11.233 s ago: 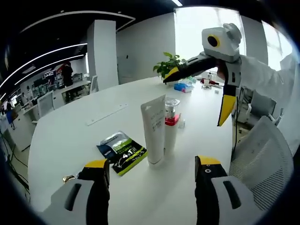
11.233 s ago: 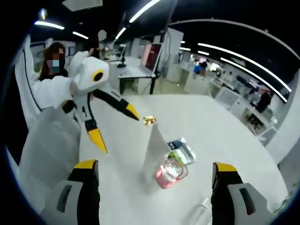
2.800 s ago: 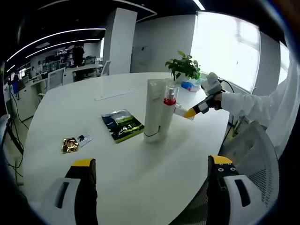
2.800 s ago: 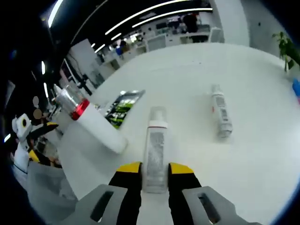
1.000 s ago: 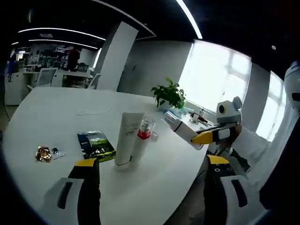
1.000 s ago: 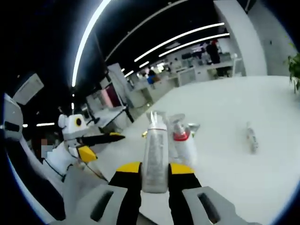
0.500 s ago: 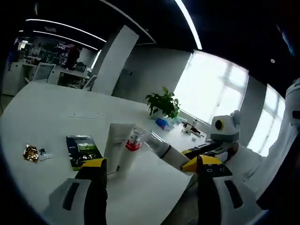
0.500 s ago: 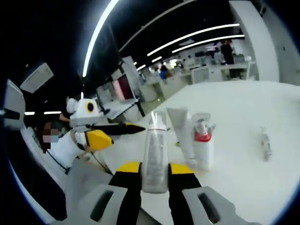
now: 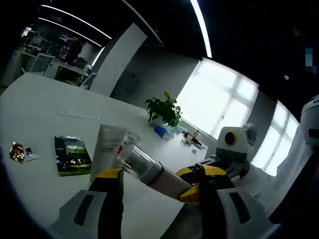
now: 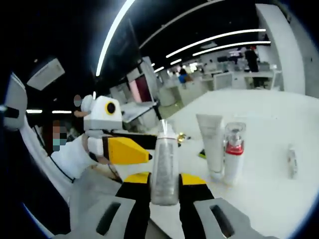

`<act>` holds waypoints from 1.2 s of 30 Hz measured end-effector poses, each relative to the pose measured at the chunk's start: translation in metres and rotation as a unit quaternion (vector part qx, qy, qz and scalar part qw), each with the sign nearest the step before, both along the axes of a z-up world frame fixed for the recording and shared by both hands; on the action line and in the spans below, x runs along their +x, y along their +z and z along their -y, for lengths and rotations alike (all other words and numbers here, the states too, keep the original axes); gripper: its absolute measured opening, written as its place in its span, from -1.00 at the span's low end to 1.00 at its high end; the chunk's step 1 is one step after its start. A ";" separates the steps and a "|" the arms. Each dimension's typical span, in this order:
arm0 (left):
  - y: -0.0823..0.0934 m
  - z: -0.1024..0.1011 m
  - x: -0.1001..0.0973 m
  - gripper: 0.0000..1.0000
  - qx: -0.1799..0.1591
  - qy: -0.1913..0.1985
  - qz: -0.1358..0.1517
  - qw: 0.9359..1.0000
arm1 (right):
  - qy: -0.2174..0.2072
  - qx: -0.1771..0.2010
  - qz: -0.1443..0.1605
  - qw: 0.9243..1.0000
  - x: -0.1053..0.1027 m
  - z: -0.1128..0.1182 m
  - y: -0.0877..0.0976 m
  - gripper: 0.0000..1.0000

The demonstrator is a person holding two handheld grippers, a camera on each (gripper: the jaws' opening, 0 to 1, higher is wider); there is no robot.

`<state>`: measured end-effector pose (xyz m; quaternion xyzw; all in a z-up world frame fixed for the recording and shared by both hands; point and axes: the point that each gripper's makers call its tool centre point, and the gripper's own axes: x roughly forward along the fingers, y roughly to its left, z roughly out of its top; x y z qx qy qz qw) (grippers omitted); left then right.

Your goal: Arrange the skincare products in the storage area until every visible bottle or jar stands upright without overlapping.

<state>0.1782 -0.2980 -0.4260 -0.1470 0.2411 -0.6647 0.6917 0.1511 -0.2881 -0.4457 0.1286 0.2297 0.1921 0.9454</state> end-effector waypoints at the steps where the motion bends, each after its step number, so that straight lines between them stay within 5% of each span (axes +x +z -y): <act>1: 0.000 0.000 0.001 0.03 -0.002 0.002 0.000 1.000 | 0.000 -0.002 0.003 1.000 0.001 -0.001 0.001 -0.74; 7: 0.002 -0.004 0.005 -0.33 -0.040 0.017 -0.074 0.996 | 0.008 -0.039 0.015 0.999 0.003 -0.005 0.005 -0.74; 19: -0.001 -0.004 0.011 -0.47 -0.052 0.037 -0.093 0.994 | 0.020 -0.101 0.035 0.994 0.006 -0.004 0.006 -0.74; 25: -0.007 -0.002 0.012 -0.51 -0.042 0.042 -0.120 0.991 | 0.046 -0.172 0.054 0.983 0.007 -0.005 0.001 -0.74; 36: -0.003 0.000 0.006 -0.58 -0.052 0.059 -0.154 0.985 | 0.047 -0.218 0.064 0.973 0.008 -0.005 0.000 -0.72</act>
